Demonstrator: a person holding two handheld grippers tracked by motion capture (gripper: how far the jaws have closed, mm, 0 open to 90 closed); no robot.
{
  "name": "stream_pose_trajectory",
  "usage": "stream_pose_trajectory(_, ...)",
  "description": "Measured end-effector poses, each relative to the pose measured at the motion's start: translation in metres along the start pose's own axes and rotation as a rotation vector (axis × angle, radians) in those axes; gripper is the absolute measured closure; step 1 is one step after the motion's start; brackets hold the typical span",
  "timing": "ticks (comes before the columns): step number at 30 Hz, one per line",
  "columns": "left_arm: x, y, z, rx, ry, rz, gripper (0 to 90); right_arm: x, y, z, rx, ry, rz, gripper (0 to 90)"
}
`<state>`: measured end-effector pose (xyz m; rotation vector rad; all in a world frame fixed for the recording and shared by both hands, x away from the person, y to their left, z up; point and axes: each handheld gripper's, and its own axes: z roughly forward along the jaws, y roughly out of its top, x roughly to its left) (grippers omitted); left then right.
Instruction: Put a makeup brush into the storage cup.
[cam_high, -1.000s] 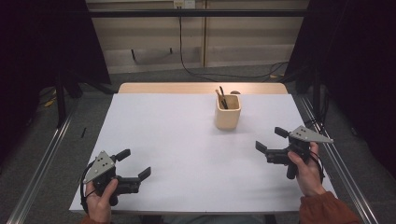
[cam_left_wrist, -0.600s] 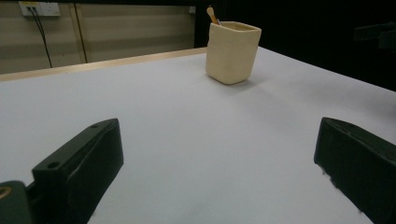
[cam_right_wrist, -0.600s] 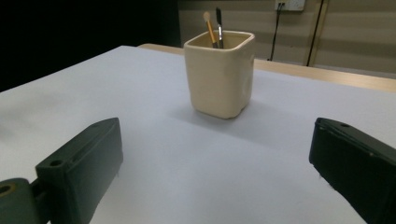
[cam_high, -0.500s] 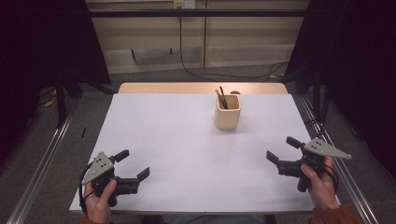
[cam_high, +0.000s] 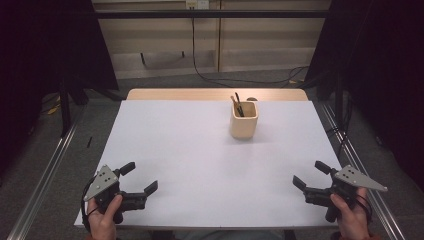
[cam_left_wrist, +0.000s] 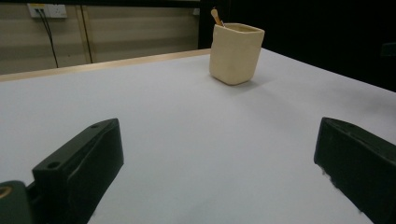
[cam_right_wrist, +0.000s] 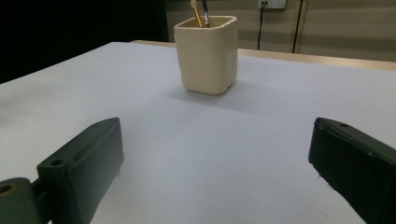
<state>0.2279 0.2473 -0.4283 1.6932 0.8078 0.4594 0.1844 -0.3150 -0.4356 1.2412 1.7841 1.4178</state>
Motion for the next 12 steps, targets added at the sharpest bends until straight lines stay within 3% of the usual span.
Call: stream_pose_trajectory(12,0.0009,0.0003,-0.0008,-0.002,0.000,-0.006,1.2,-0.0016,0.0005,0.0028,-0.005,0.002,0.004,3.0)
